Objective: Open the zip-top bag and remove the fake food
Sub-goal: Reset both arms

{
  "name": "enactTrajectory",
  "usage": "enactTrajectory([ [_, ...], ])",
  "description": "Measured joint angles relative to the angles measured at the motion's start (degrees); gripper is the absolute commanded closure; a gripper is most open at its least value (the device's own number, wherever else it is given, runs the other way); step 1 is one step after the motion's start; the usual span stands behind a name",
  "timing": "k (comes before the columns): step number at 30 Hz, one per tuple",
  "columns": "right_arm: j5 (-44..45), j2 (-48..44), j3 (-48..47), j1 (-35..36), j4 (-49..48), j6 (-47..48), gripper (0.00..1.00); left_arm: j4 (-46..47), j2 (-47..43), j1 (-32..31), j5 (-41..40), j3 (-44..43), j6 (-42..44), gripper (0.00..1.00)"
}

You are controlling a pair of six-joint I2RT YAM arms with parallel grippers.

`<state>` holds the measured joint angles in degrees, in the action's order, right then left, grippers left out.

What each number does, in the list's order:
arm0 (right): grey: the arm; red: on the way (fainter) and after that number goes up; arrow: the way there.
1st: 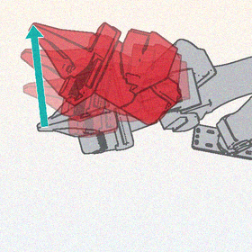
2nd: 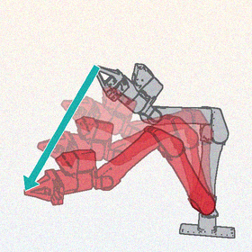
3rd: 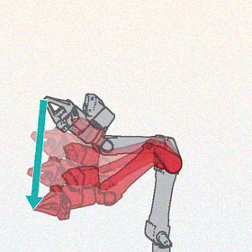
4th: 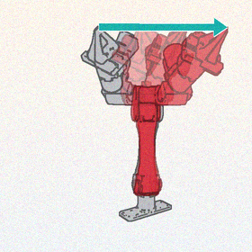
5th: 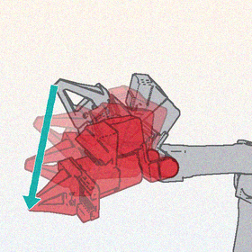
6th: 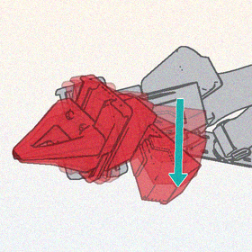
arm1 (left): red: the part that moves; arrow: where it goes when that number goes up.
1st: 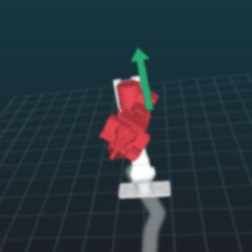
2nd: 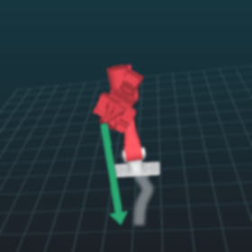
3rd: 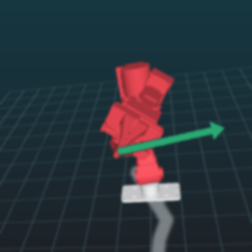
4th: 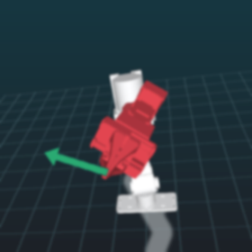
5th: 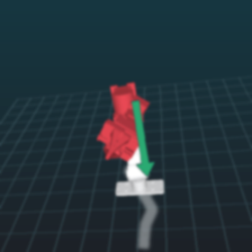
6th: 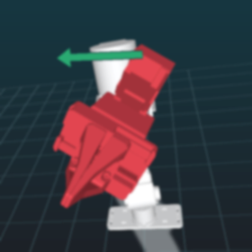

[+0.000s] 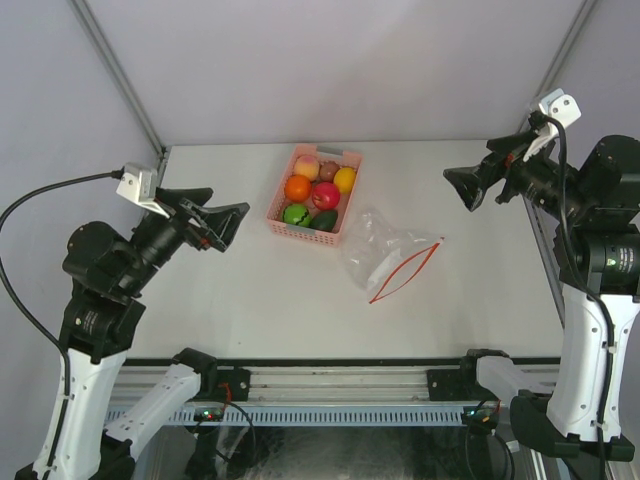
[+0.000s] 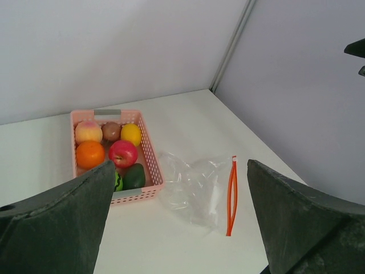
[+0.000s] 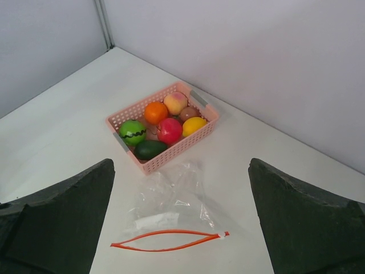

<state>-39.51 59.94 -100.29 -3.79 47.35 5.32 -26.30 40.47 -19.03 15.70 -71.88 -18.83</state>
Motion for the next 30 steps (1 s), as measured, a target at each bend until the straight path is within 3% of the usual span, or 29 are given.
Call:
enactTrajectory([
  [30,1.8,-0.7,1.5,-0.2,0.0,0.2,0.0,0.0,0.0,0.0,-0.1,0.3,0.5,0.0],
])
